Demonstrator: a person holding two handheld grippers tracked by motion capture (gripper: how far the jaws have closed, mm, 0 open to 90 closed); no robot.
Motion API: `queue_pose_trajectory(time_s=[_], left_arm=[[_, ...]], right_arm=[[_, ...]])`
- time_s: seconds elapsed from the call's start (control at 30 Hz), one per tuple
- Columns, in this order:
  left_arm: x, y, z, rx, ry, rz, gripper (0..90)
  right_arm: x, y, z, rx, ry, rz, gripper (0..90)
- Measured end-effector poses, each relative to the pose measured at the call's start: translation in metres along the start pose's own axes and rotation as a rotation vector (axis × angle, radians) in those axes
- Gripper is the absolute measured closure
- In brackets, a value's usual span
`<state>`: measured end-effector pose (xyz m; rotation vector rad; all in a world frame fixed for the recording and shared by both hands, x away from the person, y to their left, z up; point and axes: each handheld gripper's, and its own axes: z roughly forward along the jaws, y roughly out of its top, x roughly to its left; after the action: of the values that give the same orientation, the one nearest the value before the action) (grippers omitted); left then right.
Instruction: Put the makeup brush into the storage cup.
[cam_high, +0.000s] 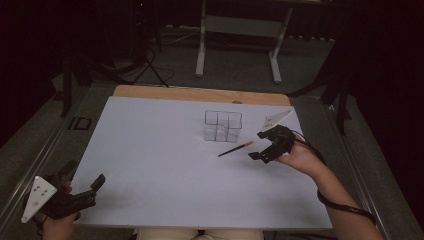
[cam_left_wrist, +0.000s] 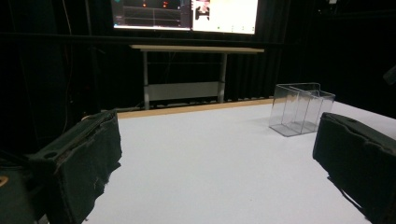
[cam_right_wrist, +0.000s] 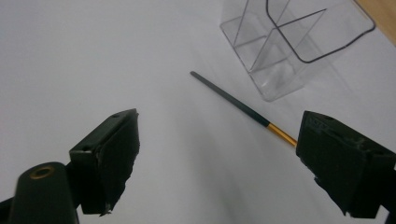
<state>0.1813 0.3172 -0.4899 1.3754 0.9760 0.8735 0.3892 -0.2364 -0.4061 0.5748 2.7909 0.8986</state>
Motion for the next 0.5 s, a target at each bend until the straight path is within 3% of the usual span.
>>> queue_pose_trajectory(time_s=[0.23,0.43,0.5], left_arm=[[0.000,0.000,-0.002,0.003,0.006,0.002,2.0],[0.000,0.000,-0.004,0.002,0.013,0.001,2.0],[0.000,0.000,-0.005,0.003,0.014,0.000,2.0]], right_arm=[[-0.003,0.013,0.007,0.087,0.005,-0.037,14.4],[-0.007,0.020,0.020,0.171,0.055,-0.050,16.3],[-0.007,0.020,0.022,0.175,0.060,-0.055,17.6]])
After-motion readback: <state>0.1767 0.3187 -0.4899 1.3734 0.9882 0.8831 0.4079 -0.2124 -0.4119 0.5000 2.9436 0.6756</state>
